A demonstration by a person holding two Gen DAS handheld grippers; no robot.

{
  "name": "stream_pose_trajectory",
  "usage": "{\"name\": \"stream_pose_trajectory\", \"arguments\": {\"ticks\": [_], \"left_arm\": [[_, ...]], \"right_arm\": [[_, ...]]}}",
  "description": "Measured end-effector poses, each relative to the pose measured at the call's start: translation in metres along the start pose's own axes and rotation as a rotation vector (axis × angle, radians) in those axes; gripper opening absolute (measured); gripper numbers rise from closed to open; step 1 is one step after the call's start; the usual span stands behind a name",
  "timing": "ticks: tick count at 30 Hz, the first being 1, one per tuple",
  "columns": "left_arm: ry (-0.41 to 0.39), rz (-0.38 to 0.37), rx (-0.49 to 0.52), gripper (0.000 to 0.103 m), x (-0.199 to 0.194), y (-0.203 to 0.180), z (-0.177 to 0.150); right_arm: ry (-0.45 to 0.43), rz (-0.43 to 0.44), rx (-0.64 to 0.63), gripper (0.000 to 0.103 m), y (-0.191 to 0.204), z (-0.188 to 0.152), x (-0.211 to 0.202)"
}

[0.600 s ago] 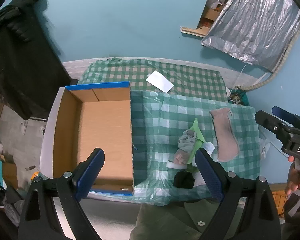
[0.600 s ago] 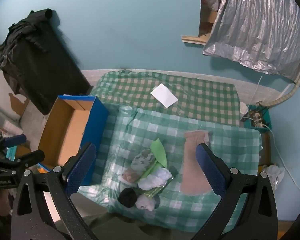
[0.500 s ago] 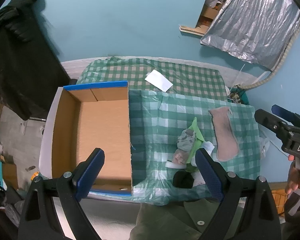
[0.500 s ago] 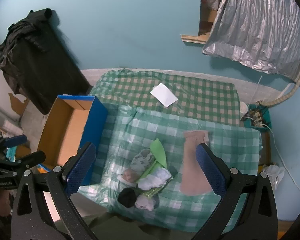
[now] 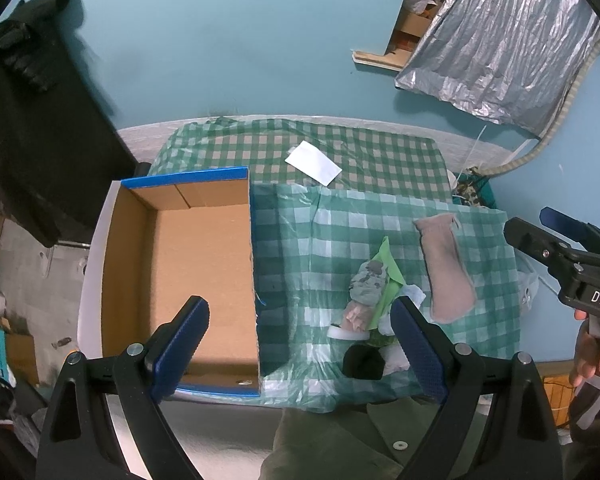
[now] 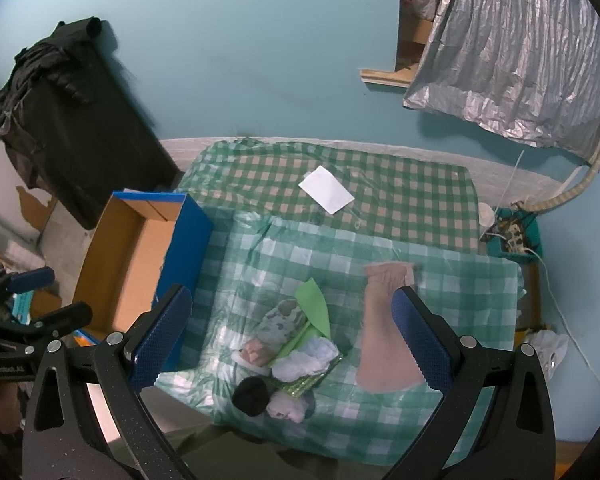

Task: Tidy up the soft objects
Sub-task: 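Move both tools toward the grey-pink fleece mitten on the sheet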

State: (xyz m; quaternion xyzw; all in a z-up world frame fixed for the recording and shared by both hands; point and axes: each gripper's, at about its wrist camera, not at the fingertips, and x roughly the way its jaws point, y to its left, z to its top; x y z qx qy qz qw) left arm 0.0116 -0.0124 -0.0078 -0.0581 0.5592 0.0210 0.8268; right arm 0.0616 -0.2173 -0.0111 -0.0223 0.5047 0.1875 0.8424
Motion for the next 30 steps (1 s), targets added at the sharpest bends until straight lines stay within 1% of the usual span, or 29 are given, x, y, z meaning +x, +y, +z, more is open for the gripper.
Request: {"name": "stream_pose_trajectory", "arguments": {"ticks": [13,30], "left_arm": [[0.004,0.0,0.002,0.093,-0.0003,-0.0008,0.0016],[0.006,-0.01,0.003,0.093,0.0017,-0.0036,-0.0049]], "right_arm": [[0.004,0.002,0.004,0.101,-0.0053,0.0029,0.0011],[0.007,-0.001,0.004,0.101,-0.007,0.0024,0.0013]]}}
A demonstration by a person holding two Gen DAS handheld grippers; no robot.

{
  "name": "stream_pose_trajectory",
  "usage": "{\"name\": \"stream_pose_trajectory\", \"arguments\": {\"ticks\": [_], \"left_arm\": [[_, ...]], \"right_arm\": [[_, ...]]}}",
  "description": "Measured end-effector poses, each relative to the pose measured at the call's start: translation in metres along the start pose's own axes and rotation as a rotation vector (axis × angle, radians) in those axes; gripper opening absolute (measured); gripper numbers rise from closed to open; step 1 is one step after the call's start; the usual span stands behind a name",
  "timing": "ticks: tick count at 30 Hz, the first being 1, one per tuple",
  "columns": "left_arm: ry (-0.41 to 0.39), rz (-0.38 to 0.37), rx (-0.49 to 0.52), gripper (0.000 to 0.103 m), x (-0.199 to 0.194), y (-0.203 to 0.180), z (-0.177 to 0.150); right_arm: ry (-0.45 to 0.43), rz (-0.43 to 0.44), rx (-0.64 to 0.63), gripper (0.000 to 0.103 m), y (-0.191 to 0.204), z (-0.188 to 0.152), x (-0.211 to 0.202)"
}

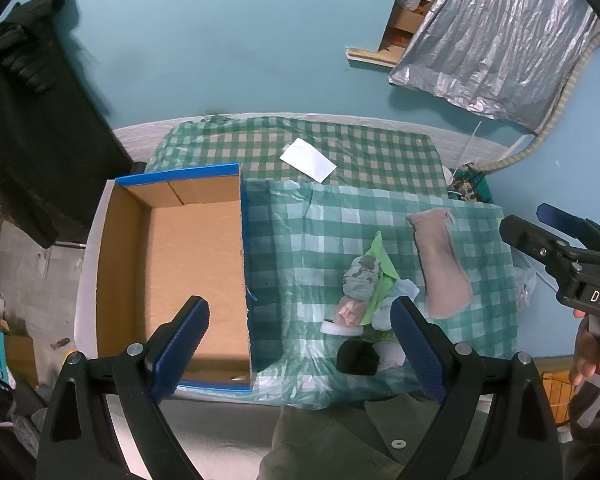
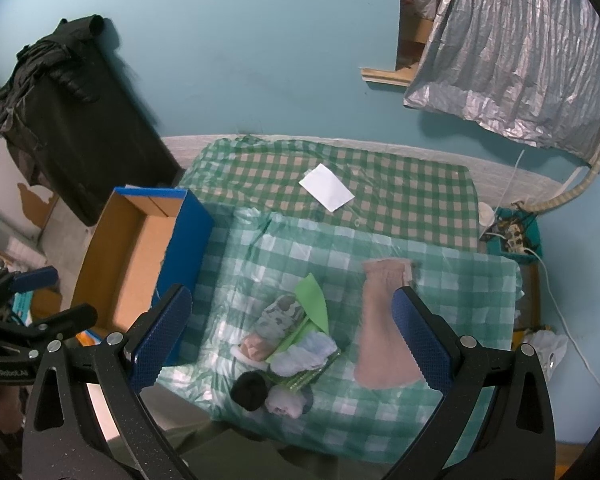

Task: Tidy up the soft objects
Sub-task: 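Move both tools toward the grey-pink fleece mitten on the sheet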

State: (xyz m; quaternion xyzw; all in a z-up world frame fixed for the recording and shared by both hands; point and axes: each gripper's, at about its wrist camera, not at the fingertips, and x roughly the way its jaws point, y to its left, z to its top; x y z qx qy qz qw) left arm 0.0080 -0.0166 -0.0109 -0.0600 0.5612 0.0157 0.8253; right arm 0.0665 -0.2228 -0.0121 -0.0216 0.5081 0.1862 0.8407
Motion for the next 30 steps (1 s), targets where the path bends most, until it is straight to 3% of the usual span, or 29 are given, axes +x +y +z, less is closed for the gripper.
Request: {"name": "stream_pose_trajectory", "arguments": {"ticks": [30], "left_arm": [[0.045,-0.038,0.038,0.093,0.013,-0.024,0.008]], "right_arm": [[0.029,0.001,0.026,0.101,-0.027,-0.013,-0.004]]}}
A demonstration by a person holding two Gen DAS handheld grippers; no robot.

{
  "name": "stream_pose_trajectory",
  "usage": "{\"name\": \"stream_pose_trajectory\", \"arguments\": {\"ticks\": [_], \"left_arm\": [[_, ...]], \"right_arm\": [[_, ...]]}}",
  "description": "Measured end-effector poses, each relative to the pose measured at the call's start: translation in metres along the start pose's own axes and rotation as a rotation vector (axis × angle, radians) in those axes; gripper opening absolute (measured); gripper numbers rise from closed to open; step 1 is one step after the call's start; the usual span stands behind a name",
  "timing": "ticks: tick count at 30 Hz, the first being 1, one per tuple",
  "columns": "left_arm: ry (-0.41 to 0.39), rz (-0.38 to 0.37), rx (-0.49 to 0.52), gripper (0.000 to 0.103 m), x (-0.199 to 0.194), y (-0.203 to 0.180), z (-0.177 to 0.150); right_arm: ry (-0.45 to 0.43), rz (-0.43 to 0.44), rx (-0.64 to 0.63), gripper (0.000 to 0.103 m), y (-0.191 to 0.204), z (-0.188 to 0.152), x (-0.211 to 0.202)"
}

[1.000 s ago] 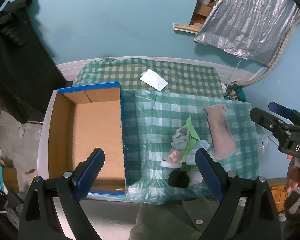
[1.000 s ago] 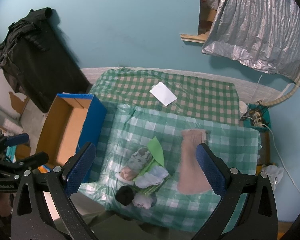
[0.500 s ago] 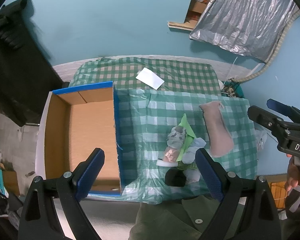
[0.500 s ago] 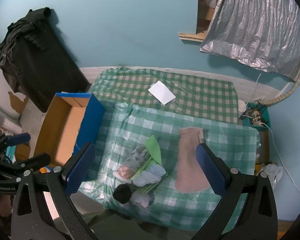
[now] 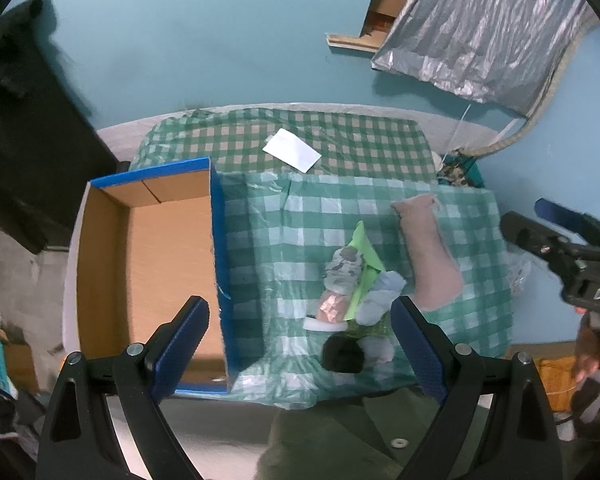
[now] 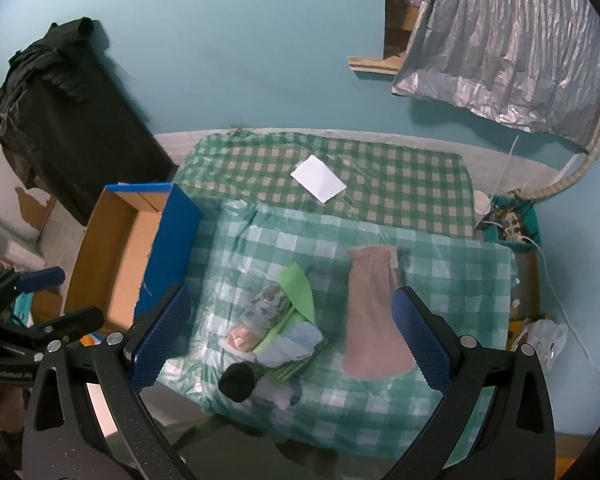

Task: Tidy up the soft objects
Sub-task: 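Move both tools toward the grey-pink fleece mitten on the sheet, then grasp the fleece mitten with the right tool while the left tool grasps the grey sock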

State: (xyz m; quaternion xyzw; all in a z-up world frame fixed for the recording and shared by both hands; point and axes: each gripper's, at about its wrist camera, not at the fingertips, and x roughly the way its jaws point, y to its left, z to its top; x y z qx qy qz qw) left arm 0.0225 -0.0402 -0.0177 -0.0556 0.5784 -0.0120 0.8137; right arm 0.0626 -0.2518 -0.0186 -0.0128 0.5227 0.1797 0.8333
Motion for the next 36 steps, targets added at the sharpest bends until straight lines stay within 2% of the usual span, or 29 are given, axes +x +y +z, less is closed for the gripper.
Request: {"name": "stream_pose_trajectory", "arguments": {"ticks": [5,23,31,36], "left_arm": [[0.014,0.047,0.059,0.093,0.013,-0.009,0.001],[0.109,0.054,0.137,0.093,0.078,-0.028,0.013],[0.16,0.004,0.139,0.093,0.112,-0.038,0.013],[0.192,0.02,0.163,0.093,0.135,-0.044,0.011]], "right_arm": [[0.02,-0.014,0.009,0.101,-0.013,-0.002,0.005],[0.089,-0.076,0.078,0.101,-0.082,-0.017,0.041],[0.15,-0.076,0.056,0.101,-0.102,-0.028,0.085],[0.213,-0.07,0.053,0.101,-0.111,-0.037,0.124]]}}
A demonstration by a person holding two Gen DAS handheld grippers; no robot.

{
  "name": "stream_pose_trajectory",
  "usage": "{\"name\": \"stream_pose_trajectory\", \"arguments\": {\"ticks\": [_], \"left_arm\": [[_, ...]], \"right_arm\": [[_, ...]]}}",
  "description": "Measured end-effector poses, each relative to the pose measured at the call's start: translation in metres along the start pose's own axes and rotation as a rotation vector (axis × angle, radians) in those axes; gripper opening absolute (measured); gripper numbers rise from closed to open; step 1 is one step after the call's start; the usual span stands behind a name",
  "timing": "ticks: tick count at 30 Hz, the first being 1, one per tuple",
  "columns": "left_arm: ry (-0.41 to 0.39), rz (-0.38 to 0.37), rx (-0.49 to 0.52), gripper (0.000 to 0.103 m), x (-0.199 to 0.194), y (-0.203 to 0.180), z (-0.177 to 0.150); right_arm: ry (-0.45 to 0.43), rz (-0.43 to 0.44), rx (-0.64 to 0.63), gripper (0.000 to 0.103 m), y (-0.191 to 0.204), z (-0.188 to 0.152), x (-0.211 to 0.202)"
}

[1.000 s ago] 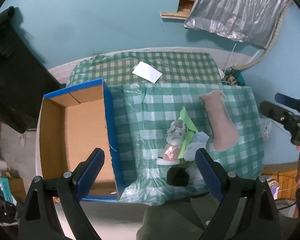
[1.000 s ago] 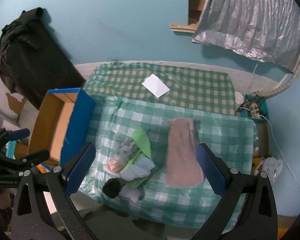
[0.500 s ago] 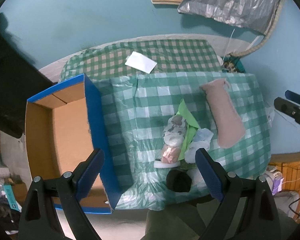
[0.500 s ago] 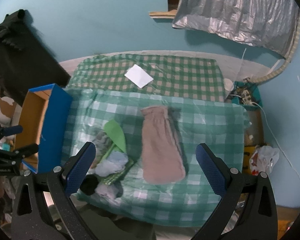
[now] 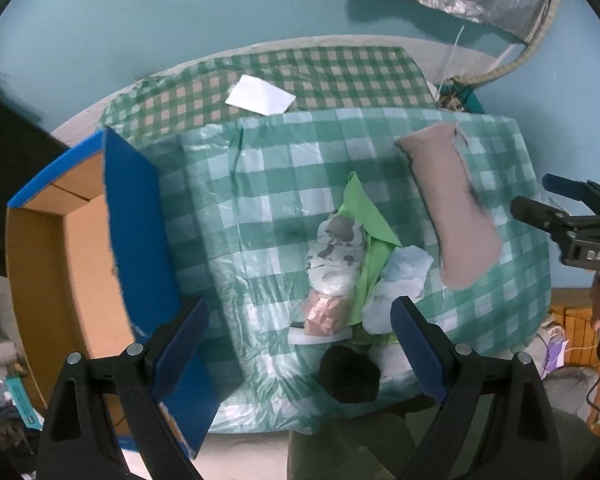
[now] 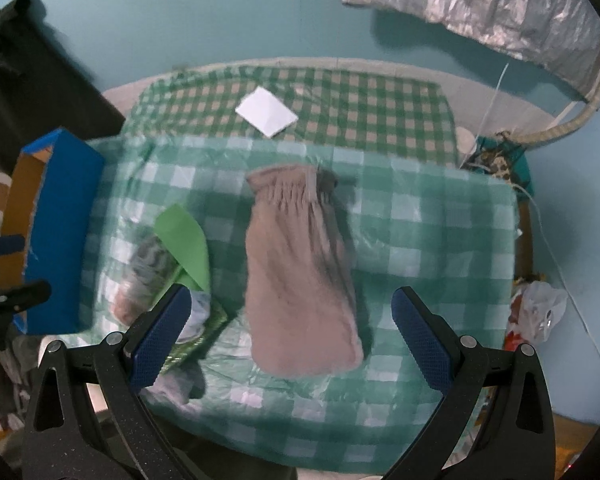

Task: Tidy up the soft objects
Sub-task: 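Grasp the fleece mitten with the right tool while the left tool grasps the grey sock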

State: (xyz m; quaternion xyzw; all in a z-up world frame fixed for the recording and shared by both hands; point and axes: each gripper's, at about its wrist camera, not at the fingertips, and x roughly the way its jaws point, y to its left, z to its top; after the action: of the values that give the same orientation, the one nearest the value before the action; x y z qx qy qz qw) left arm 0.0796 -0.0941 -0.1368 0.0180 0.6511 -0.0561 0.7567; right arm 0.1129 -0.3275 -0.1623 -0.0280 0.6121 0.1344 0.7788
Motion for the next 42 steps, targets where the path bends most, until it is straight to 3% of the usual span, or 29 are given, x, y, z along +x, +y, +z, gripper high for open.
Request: {"name": "stream_pose_trajectory", "arguments": {"ticks": [12,29,35,37,42], "left_arm": [[0.043,-0.033,-0.016,0.093,0.042,-0.001,0.008],[0.112,-0.051,-0.005,0.093,0.091,-0.007,0.015],[0.146,-0.093,-0.013,0.093,0.102,-0.011,0.02],[0.161,-0.096,-0.01,0.093,0.109,-0.014,0.023],[0.193,-0.098,-0.002,0.093,0.125,-0.016,0.028]], "right_arm": [[0.089,-0.043,-0.085,0.101,-0.001,0.006,0.071],[0.129,-0.113,-0.118,0.097,0.01,0.003,0.129],[0.121,-0.132,-0.14,0.077,0.012,-0.002,0.131],[0.115,-0.135,-0.155,0.062,0.015,-0.005,0.126],[0.102,-0.099,-0.151,0.039,0.013,-0.007,0.115]]}}
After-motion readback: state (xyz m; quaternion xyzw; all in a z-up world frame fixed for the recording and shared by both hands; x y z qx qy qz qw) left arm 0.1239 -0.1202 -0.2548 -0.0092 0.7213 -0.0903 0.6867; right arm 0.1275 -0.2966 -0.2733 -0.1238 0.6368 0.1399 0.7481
